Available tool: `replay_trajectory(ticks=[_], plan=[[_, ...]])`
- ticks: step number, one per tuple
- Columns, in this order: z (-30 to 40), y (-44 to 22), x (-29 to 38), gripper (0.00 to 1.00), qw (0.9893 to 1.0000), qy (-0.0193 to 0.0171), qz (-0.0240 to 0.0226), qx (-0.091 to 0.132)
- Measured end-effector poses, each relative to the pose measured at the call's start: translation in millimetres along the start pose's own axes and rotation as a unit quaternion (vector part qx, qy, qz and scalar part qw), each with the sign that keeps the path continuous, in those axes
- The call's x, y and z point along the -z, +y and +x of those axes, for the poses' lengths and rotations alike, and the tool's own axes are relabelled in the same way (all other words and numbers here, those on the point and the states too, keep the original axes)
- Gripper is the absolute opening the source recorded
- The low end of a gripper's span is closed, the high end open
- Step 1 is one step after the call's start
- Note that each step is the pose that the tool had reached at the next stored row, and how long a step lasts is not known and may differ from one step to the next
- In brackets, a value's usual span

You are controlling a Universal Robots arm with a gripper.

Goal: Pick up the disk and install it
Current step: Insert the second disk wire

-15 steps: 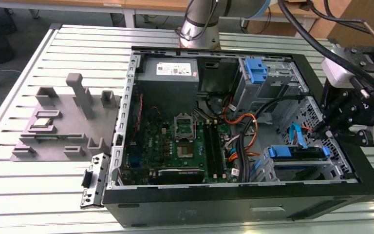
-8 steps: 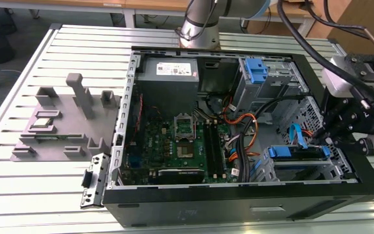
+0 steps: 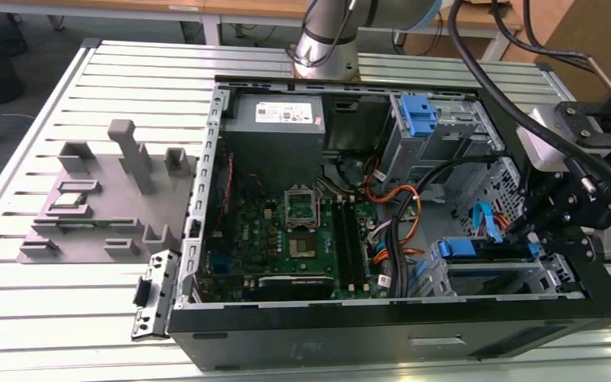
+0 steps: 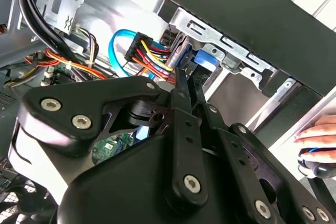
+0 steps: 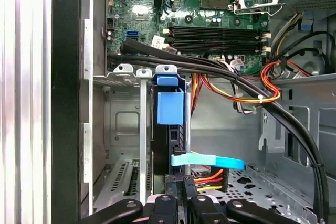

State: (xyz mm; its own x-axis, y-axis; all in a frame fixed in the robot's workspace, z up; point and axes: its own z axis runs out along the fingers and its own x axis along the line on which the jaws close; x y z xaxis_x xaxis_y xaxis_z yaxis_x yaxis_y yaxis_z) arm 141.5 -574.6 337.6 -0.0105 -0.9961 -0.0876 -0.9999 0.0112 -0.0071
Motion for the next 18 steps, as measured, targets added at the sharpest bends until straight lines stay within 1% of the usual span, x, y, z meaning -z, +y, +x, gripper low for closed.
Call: replay_trajectory(ticks=[12, 13, 14, 15, 16, 18], plan=[[0.1, 0.7, -0.8, 0.18, 1.0000, -0.0001, 0.0000, 0.001], [0.1, 0.7, -0.9, 0.24, 1.0000, -0.0001, 0.0000, 0.000], [0.1, 0.7, -1.0, 0.24, 1.0000, 0.0000, 0.0000, 0.001], [0.1, 0.7, -1.3, 0.24, 1.0000, 0.0004, 0.0000, 0.000], [0.2, 0.7, -1.7, 0.24, 1.0000, 0.0016, 0.0000, 0.001], [0.3, 0.8, -3.6, 0.24, 1.0000, 0.0054, -0.0001, 0.001]])
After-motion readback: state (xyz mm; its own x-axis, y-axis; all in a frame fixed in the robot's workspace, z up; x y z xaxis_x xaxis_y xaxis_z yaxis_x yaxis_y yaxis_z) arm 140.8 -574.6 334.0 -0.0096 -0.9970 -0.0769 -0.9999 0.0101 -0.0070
